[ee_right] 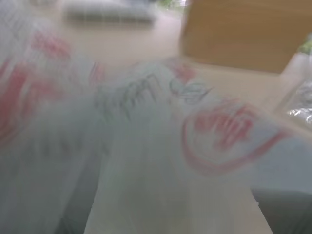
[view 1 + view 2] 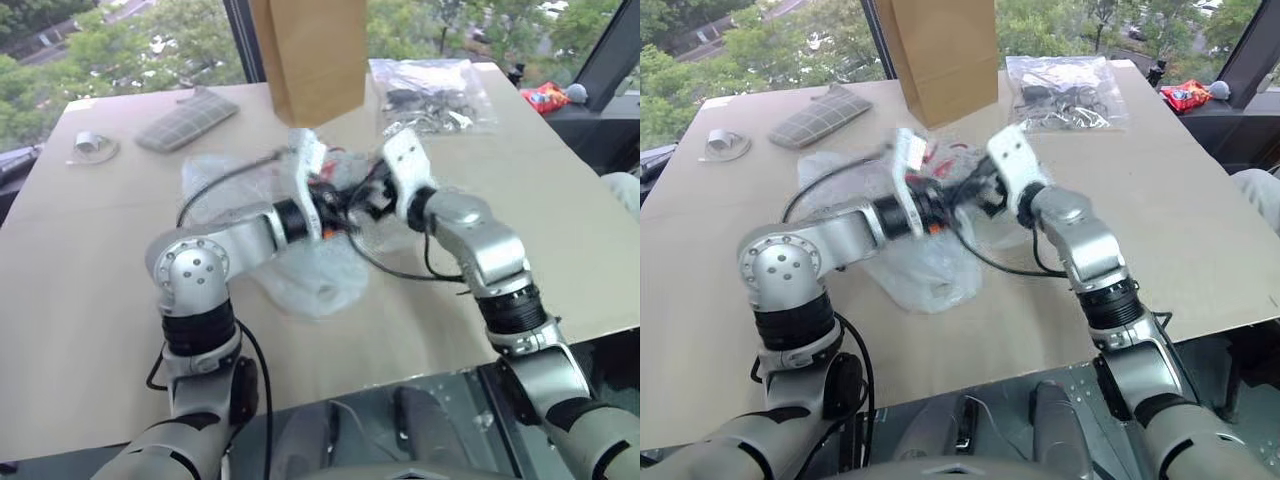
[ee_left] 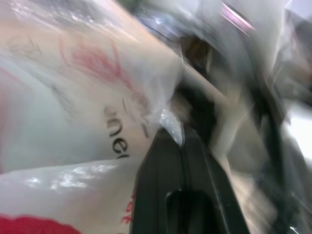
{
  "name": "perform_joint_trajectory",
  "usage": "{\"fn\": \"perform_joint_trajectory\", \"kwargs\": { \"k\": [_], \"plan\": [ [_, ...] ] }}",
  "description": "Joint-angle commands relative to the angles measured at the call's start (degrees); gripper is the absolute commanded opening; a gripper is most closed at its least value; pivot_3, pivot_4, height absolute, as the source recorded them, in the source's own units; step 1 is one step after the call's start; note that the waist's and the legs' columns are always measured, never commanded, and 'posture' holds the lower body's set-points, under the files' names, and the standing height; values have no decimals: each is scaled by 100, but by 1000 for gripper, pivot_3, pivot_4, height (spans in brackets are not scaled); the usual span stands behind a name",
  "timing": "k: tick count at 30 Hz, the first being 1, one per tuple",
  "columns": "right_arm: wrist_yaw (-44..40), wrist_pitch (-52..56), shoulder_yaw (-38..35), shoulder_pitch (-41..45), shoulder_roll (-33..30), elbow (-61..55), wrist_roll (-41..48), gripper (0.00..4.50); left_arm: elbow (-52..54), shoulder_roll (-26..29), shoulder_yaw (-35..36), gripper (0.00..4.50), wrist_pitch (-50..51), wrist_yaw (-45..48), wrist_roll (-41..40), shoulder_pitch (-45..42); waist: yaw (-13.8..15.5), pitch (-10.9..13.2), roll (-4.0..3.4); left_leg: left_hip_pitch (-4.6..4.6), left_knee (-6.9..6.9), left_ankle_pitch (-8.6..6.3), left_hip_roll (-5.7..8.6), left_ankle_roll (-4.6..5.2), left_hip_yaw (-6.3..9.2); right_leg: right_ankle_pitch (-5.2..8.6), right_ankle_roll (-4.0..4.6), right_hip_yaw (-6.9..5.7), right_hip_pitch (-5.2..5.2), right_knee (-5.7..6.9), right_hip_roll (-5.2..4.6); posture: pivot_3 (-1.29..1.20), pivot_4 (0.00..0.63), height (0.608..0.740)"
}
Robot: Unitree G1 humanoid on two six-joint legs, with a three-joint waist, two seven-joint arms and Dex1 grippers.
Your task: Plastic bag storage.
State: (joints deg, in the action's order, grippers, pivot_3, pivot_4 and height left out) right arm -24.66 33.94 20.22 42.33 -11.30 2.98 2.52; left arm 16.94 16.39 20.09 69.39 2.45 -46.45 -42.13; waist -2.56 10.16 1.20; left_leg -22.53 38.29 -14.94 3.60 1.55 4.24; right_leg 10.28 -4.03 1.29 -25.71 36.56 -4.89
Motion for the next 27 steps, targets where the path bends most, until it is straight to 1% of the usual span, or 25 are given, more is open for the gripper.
{"fn": "perform_joint_trajectory", "kwargs": {
  "k": [1, 3, 8, 10, 13, 17, 21, 22, 25, 27],
  "plan": [
    [-96, -222, -237, -77, 96, 23, 97, 4455, 243, 371, -43, 0, -509, 110, 339, 48, 37, 2, -2, -2, -2, 1, 0, -1, 3, 1, 1, -2, 0, -1, -1, 0, 150, 740],
    [-323, -23, -550, -124, 259, -223, 588, 4455, 390, 508, -196, 0, -571, 231, 412, 201, 62, 1, -2, -23, 1, 1, -6, -1, 18, 0, 0, -15, -2, -16, -8, 0, 150, 740],
    [-524, -8, -609, -174, 207, -503, 668, 4455, 549, 650, -398, 0, -754, 388, 534, 436, 85, 0, 0, -30, 3, -2, 2, 4, 30, -2, -3, -24, 5, -36, -13, 0, 150, 740],
    [-607, 192, -750, -213, 158, -843, 871, 4455, 624, 793, -493, 0, -814, 549, 574, 565, 71, 1, -1, -29, 2, -1, -2, 3, 32, -2, -2, -28, 4, -31, -8, 0, 150, 740],
    [-814, 705, -1013, -371, -105, -1671, 1312, 4455, 602, 1052, -508, 0, -939, 839, 614, 705, 48, 2, -4, -25, 1, -1, -9, 1, 31, -1, 0, -27, 3, -24, -4, 0, 150, 740],
    [-797, 1455, -1418, -585, -490, -2697, 1806, 4455, 506, 1265, -522, 0, -1079, 1175, 602, 734, 56, 2, -3, -25, 2, -1, -9, 2, 31, -1, -1, -28, 4, -25, -4, 0, 150, 740],
    [-685, 1884, -1704, -891, -1037, -3538, 1982, 4455, 414, 1394, -552, 0, -1213, 1432, 632, 722, 71, 2, -3, -26, 2, -1, -8, 2, 31, 0, -1, -29, 5, -26, -6, 0, 150, 740],
    [-688, 2073, -1898, -1003, -1194, -3787, 2118, 4455, 382, 1441, -572, 0, -1248, 1503, 648, 717, 77, 2, -3, -26, 3, -1, -7, 3, 30, 0, -1, -29, 6, -26, -7, 0, 150, 740],
    [-482, 3108, -2521, -1270, -1756, -4472, 2320, 4455, 246, 1555, -616, 0, -1365, 1610, 762, 668, 136, 2, -3, -26, 2, -1, -7, 3, 30, 0, -1, -30, 6, -26, -7, 0, 150, 740],
    [-443, 3641, -2819, -1326, -1965, -4698, 2560, 4455, 195, 1595, -637, 0, -1423, 1650, 810, 649, 158, 2, -3, -27, 3, -2, -7, 4, 27, 0, -1, -29, 6, -29, -7, 0, 150, 740]
  ]
}}
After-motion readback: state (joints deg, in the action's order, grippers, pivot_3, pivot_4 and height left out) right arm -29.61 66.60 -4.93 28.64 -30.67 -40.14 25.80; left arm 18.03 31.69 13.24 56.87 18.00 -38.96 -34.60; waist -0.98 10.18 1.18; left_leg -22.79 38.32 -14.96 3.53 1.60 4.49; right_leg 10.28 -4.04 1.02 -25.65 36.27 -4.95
